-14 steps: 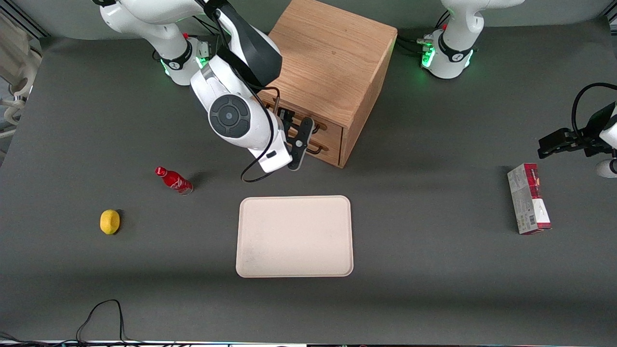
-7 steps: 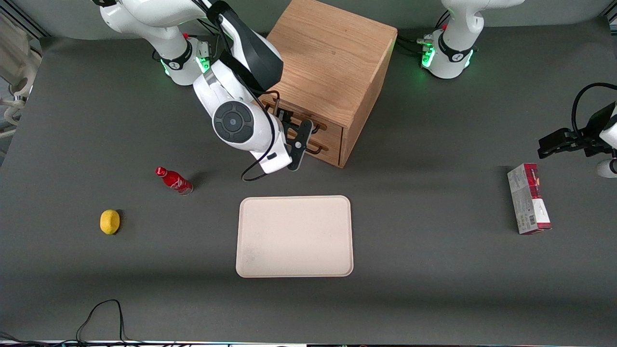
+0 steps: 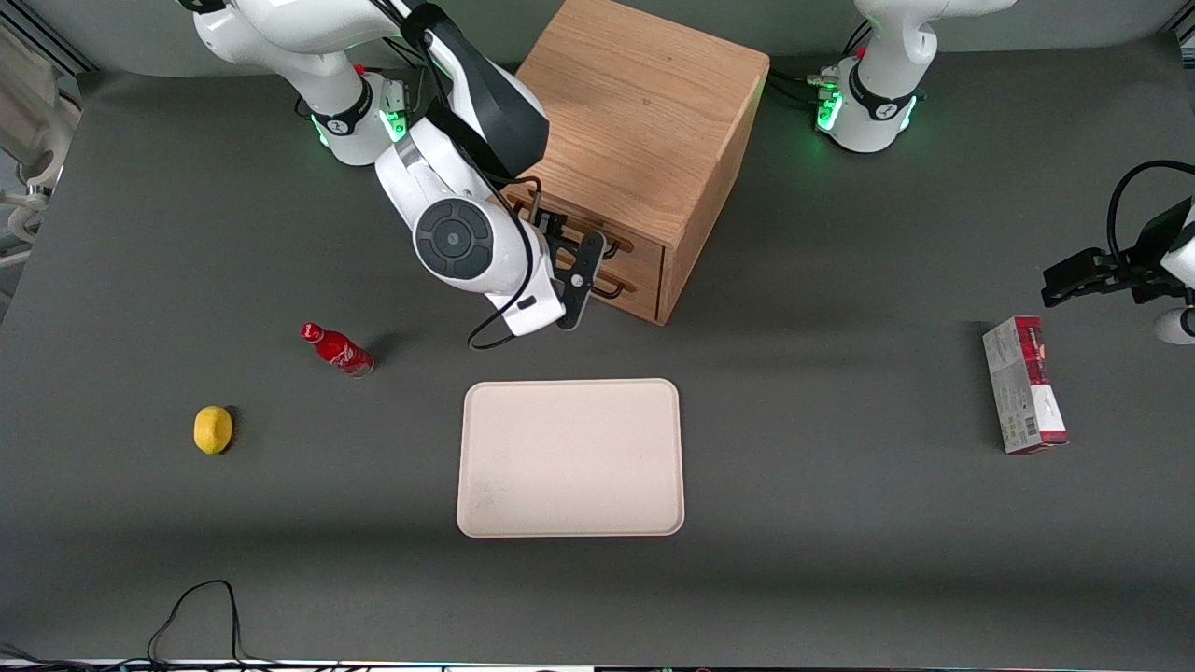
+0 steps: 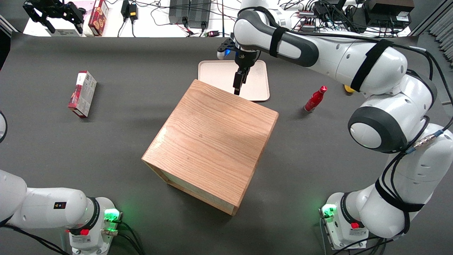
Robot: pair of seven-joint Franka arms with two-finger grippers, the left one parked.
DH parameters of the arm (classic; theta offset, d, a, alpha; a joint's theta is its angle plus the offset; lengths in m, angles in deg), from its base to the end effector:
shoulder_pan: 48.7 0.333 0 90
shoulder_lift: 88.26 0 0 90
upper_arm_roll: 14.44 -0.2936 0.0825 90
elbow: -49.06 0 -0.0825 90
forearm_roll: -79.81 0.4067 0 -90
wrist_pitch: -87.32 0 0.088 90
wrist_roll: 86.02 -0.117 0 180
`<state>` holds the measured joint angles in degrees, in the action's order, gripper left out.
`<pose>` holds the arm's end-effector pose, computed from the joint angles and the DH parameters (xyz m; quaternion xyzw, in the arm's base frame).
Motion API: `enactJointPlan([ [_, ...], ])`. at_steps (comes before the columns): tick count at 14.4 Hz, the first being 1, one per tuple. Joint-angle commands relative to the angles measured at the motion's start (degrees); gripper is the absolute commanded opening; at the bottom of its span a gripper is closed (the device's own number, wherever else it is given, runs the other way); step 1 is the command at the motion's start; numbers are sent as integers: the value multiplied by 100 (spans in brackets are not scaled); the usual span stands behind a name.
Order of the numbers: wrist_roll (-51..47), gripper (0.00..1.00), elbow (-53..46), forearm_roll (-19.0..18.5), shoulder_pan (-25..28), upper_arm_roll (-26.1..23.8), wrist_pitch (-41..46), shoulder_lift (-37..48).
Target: Open upper drawer
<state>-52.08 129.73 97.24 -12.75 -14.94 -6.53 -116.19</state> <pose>0.5271 0.4295 0.3716 -0.8180 -0.5405 0.1301 0.1479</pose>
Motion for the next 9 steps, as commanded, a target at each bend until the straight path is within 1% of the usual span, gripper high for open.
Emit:
enactJointPlan([
  [1,51,100,37,269,26,33,51,42],
  [2,43,100,37,348,17,33,60,60],
  [4,34,100,10,358,17,33,209,60],
  [9,69,100,115,358,26,33,244,51],
])
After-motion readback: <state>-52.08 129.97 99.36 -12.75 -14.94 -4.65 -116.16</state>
